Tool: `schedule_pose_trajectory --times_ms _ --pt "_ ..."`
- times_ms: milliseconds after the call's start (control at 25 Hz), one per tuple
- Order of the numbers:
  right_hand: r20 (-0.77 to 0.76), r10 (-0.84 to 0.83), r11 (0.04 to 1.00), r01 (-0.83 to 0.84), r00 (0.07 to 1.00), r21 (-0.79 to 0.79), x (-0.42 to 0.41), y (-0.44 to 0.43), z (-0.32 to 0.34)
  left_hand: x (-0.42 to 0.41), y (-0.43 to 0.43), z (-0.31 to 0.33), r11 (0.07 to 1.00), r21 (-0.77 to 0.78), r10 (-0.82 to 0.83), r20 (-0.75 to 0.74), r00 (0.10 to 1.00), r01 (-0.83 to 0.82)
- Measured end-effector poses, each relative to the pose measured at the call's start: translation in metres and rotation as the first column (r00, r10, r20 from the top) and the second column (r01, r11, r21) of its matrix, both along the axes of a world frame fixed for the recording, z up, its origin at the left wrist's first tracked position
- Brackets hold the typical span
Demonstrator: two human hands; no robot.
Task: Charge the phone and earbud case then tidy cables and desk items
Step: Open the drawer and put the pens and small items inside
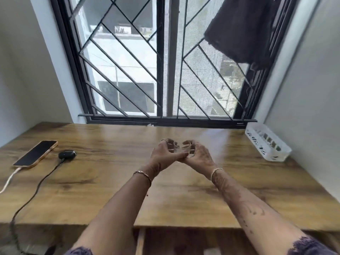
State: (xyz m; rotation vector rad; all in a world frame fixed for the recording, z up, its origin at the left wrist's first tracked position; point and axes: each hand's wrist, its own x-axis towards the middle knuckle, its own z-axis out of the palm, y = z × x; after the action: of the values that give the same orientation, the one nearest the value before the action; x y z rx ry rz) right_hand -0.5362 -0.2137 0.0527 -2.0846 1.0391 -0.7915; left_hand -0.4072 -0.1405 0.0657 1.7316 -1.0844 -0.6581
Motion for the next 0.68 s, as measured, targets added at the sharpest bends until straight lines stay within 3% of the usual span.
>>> schedule_pose_trajectory --times_ms 280,680 --pt "0.018 -0.042 0.997 0.041 0.999 0.064 -0.136 0.093 0.006 -0.136 0.083 0.015 0.994 -0.005 -0.105 -0.084 0.991 0.105" --pt "-0.069 -0.055 0.987 0.065 0.996 0.147 -0.248 0.168 -0.050 -0.229 0.148 -0.045 0.964 0.148 -0.203 -0.117 0.972 0.220"
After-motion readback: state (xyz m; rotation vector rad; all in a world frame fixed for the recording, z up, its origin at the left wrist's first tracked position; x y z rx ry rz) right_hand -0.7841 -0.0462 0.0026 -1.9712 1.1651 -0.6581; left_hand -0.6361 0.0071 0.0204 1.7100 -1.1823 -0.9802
